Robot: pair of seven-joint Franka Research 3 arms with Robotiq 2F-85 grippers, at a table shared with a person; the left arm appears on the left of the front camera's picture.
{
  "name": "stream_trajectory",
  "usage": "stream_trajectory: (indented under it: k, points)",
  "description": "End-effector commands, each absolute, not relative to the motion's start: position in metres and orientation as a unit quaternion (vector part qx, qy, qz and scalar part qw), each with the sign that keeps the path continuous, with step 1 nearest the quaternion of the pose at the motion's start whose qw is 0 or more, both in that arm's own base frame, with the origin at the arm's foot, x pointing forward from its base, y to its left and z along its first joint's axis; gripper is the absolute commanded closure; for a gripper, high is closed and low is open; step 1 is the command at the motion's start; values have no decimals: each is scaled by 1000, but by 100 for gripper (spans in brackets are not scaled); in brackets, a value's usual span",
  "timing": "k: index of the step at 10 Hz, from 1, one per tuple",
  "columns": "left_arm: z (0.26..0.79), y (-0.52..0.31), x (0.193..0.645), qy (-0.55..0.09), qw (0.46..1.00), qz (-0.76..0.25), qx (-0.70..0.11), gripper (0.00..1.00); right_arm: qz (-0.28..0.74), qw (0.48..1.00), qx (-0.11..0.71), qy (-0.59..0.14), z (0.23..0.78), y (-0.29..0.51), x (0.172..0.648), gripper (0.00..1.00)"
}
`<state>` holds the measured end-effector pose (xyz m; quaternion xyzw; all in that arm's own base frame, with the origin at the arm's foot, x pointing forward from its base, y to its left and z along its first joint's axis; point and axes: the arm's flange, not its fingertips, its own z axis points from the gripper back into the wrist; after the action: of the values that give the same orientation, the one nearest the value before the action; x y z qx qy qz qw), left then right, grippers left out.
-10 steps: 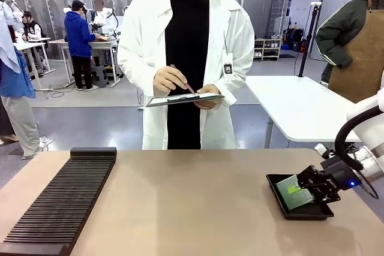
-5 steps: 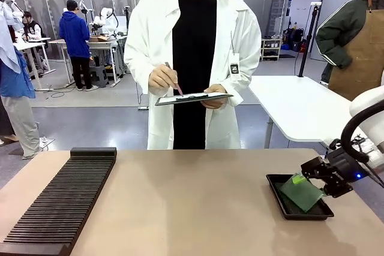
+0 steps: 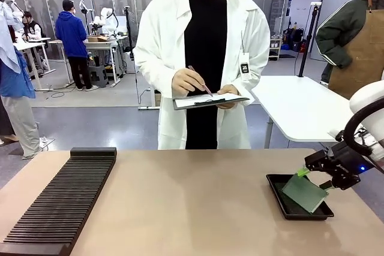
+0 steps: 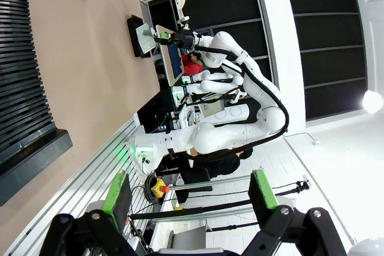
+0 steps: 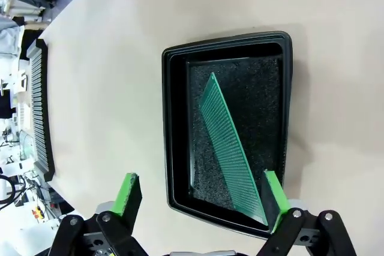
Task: Inspect the PCB.
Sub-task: Place the Blank PCB in the ESD tray.
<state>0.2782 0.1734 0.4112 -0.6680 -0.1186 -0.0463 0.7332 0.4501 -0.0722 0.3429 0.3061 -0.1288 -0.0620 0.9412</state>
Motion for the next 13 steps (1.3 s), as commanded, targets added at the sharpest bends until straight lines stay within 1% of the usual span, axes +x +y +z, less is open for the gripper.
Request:
stream_trajectory:
  k: [1,3,7,8,9,13]
  points:
    - [416,173,278,-115,737,-42,-664,0,-67,946,290,-127,344,-66,445,0]
    - [416,173,278,-115,737,-42,-664,0,-67,937,314,-138,359,-72,444,0]
    - [416,173,278,-115,737,-42,-664,0,-61,937,313,-140,364,-74,441,0]
    - [416,173,278,-115,737,-42,-664,0,-62,936,322,-127,363,-74,441,0]
    - [416,173,278,-115,737,-42,-664,0,-57,937,312,-145,362,-74,445,0]
    - [416,173,278,-115,737,-42,-664,0,-57,937,312,-145,362,-74,445,0]
